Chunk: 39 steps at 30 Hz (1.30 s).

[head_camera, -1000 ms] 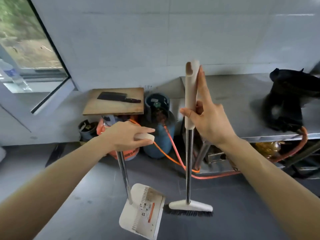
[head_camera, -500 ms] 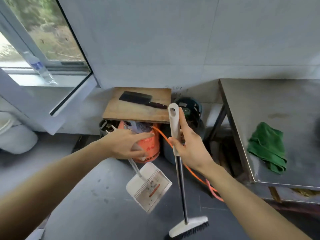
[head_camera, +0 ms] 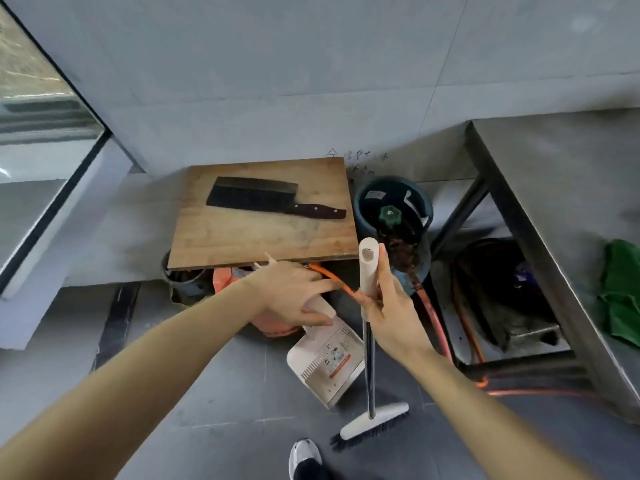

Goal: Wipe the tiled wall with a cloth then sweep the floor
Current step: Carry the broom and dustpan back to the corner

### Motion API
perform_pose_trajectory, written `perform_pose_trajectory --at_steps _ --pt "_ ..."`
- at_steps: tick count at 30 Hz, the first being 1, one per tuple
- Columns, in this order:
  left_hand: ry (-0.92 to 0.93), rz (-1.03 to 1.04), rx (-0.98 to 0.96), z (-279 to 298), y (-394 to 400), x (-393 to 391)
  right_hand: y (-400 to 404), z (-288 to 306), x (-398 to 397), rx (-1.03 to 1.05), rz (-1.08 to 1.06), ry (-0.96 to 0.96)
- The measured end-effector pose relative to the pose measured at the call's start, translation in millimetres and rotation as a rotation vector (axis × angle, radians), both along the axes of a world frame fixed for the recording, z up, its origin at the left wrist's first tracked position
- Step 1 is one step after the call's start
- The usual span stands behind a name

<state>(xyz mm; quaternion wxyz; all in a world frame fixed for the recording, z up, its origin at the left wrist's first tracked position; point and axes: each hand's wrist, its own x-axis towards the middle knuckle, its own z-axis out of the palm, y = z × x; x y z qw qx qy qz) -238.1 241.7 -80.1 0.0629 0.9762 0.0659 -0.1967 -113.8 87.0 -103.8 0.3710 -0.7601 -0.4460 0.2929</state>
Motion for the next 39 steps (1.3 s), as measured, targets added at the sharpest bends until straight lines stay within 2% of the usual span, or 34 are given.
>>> perform_pose_trajectory --at_steps 6,10,12,14,17,19,23,31,39 --pt "-0.091 -0.157 -0.04 -54.7 39.5 -1.2 61.9 -31.6 -7.7 0.009 -0.101 -0.009" --pt "-0.396 -0.104 0.009 -90.3 53.5 -27.1 91.4 -43.3 -6.2 -0.013 -0.178 0.002" --pt "-0.511 0.045 0.042 -102.6 45.0 -37.2 103.2 -47.7 -0.8 -0.034 -0.203 -0.015" --pt "-0.563 0.293 0.019 -108.5 27.4 -43.1 112.8 -47.5 4.4 -0.075 -0.222 -0.04" --pt "-0.592 0.637 -0.184 -115.5 4.7 -47.5 124.1 -47.7 10.5 -0.104 -0.194 -0.039" --pt "-0.632 0.716 -0.321 -118.2 -3.4 -46.5 131.8 -48.9 12.9 -0.118 -0.169 -0.04" --pt "-0.685 0.692 -0.391 -114.5 -1.3 -38.9 146.2 -54.6 23.3 -0.125 -0.192 0.035" --pt "-0.596 0.456 -0.369 -107.8 16.7 -43.1 153.8 -59.3 28.4 -0.161 -0.1 0.053" --pt "-0.492 0.44 -0.308 -97.3 20.7 -48.6 133.5 -53.3 25.4 -0.153 -0.131 0.073"
